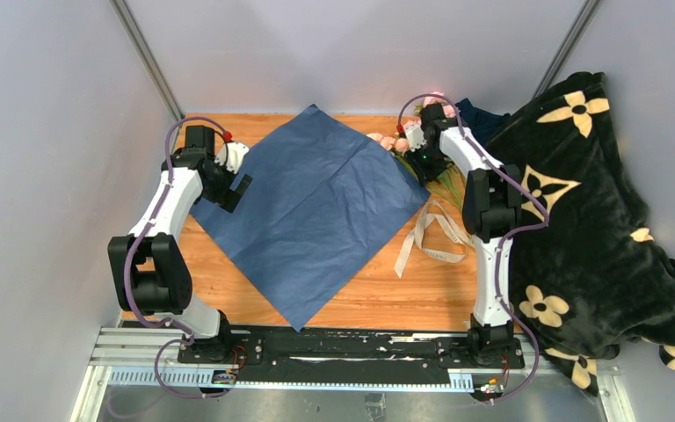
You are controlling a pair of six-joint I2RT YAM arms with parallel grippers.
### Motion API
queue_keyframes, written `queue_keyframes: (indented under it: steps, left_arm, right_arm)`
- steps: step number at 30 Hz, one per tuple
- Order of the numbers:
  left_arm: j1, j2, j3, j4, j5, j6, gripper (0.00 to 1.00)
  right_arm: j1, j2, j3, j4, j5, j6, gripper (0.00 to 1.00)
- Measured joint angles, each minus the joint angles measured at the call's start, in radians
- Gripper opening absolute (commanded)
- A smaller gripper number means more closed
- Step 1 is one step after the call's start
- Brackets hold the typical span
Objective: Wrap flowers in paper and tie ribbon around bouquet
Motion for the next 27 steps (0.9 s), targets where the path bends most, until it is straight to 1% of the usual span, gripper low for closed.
queue_keyframes:
  steps: [1,5,6,7,8,15,18,21,22,23,24,27]
  left_arm:
    - [0.000,0.000,0.000,0.000,0.000,0.000,0.96]
    - [0.000,0.000,-0.001,0.000,0.000,0.000,0.96]
    - [0.000,0.000,-0.002,0.000,0.000,0.000,0.96]
    - [0.000,0.000,-0.006,0.001,0.000,0.001,0.96]
    - [0.000,0.000,-0.009,0.001,0.000,0.002,0.96]
    - [0.000,-0.004,-0.019,-0.002,0.001,0.004,0.96]
    - [0.000,-0.014,-0.019,-0.004,0.010,0.004,0.96]
    - [0.000,-0.029,-0.018,-0.008,0.026,0.003,0.96]
    - [0.000,-0.035,-0.016,-0.011,0.034,0.003,0.96]
    - [0.000,-0.038,-0.014,-0.014,0.038,0.003,0.96]
    - [0.000,-0.041,-0.010,-0.022,0.046,0.003,0.96]
    - [0.000,-0.043,0.022,-0.052,0.090,0.003,0.96]
  right_arm:
    - [0.002,0.005,0.003,-0.004,0.000,-0.002,0.35]
    - [0.006,0.027,0.007,-0.005,0.009,-0.008,0.18]
    - [0.006,0.032,0.009,-0.005,0.015,-0.010,0.13]
    - [0.006,0.039,0.011,-0.006,0.024,-0.013,0.05]
    - [0.006,0.040,0.014,-0.006,0.031,-0.019,0.00]
    - [0.006,0.022,0.019,-0.005,0.090,-0.055,0.00]
    - [-0.002,-0.051,0.020,-0.002,0.120,-0.059,0.00]
    - [-0.032,-0.170,0.052,0.016,0.134,-0.009,0.00]
    - [-0.057,-0.241,0.061,0.050,0.134,0.033,0.00]
    - [-0.066,-0.273,0.061,0.064,0.124,0.049,0.00]
    - [-0.080,-0.334,0.058,0.094,0.103,0.081,0.00]
    - [-0.119,-0.524,-0.004,0.232,-0.045,0.217,0.00]
